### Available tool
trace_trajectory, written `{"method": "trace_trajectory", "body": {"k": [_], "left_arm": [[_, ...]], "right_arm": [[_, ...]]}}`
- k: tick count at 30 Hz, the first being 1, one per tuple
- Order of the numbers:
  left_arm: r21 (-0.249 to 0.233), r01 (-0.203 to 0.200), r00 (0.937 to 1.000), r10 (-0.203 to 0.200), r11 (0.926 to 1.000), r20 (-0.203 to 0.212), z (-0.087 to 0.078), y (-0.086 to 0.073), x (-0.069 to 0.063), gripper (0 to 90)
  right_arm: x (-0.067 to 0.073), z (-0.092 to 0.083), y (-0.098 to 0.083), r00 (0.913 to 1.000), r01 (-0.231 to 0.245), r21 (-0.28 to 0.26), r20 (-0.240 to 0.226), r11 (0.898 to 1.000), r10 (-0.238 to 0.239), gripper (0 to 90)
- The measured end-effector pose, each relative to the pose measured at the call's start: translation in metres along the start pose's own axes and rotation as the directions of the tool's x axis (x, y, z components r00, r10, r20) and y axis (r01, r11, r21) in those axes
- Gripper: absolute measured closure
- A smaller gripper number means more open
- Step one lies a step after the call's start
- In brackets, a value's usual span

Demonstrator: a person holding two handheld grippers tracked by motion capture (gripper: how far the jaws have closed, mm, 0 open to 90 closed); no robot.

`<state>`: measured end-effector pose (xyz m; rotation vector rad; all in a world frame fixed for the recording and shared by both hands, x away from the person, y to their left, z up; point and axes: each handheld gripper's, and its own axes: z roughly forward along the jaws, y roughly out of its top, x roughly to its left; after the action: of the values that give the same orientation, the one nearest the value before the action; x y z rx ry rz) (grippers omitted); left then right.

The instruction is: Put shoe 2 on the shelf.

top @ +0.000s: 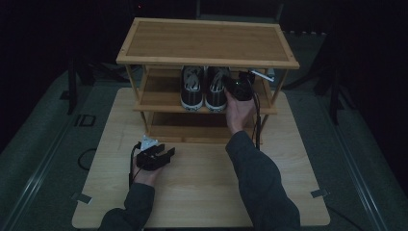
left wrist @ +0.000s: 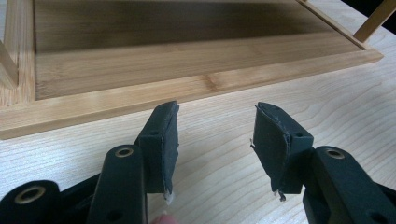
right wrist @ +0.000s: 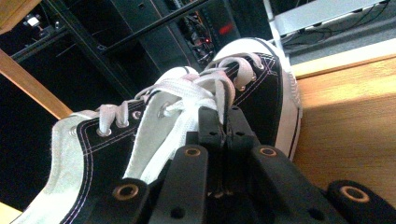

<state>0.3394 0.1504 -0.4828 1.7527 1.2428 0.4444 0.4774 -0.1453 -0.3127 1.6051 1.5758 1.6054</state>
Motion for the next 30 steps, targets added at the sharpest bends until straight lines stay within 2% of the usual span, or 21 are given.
{"method": "trace_trajectory", "body": {"k": [8, 9, 10, 11, 16, 17, 22, 23, 26, 28, 30], "left_arm": [[-0.002, 0.000, 1.0000, 0.000, 1.0000, 0.003, 0.0009, 0.0002, -0.0007, 50.8], [-0.001, 0.000, 1.0000, 0.000, 1.0000, 0.003, 0.0009, 0.0003, -0.0007, 50.8], [0.000, 0.000, 1.0000, 0.000, 1.0000, 0.003, 0.0010, 0.0004, -0.0006, 50.8], [-0.001, 0.001, 1.0000, -0.001, 1.0000, 0.005, 0.0010, 0.0005, -0.0006, 50.8], [-0.002, 0.000, 1.0000, 0.000, 1.0000, 0.004, 0.0015, 0.0006, -0.0008, 50.7], [-0.001, -0.002, 1.0000, 0.002, 1.0000, 0.005, 0.0017, 0.0007, -0.0010, 50.7], [0.000, -0.004, 1.0000, 0.004, 1.0000, 0.004, 0.0015, 0.0007, -0.0008, 50.7], [0.000, -0.002, 1.0000, 0.002, 1.0000, 0.003, 0.0015, 0.0007, -0.0005, 50.7], [0.000, -0.002, 1.0000, 0.002, 1.0000, 0.003, 0.0015, 0.0007, -0.0006, 50.7], [0.000, -0.002, 1.0000, 0.002, 1.0000, 0.003, 0.0015, 0.0007, -0.0006, 50.4], [0.002, -0.002, 1.0000, 0.002, 1.0000, 0.002, 0.0017, 0.0006, -0.0007, 50.2]], "right_arm": [[0.0056, 0.0002, -0.0002, 0.9997, -0.019, 0.002, 0.015, 1.000, 0.019, 87.9], [0.0082, -0.0001, -0.0005, 0.9984, -0.055, 0.012, 0.013, 0.998, 0.055, 87.9], [0.0082, -0.0001, -0.0005, 0.9984, -0.055, 0.012, 0.013, 0.998, 0.055, 87.9], [0.0083, 0.0011, -0.0015, 0.9989, -0.040, 0.000, 0.024, 0.999, 0.040, 87.8], [0.0086, 0.0014, -0.0025, 0.9990, -0.035, -0.002, 0.027, 0.999, 0.035, 87.5], [0.0079, 0.0009, -0.0029, 0.9997, -0.014, 0.003, 0.023, 1.000, 0.014, 86.9], [0.0060, 0.0012, -0.0037, 1.0000, -0.008, 0.000, 0.005, 1.000, 0.008, 83.6], [0.0056, 0.0000, -0.0040, 0.9998, 0.017, -0.006, -0.002, 1.000, -0.017, 80.8], [0.0057, -0.0017, -0.0035, 0.9995, 0.028, -0.008, -0.016, 1.000, -0.028, 77.1], [0.0032, -0.0051, -0.0041, 0.9978, 0.060, -0.006, -0.027, 0.998, -0.061, 70.7], [0.0013, -0.0078, -0.0051, 0.9981, 0.053, -0.011, -0.032, 0.999, -0.054, 66.9]]}}
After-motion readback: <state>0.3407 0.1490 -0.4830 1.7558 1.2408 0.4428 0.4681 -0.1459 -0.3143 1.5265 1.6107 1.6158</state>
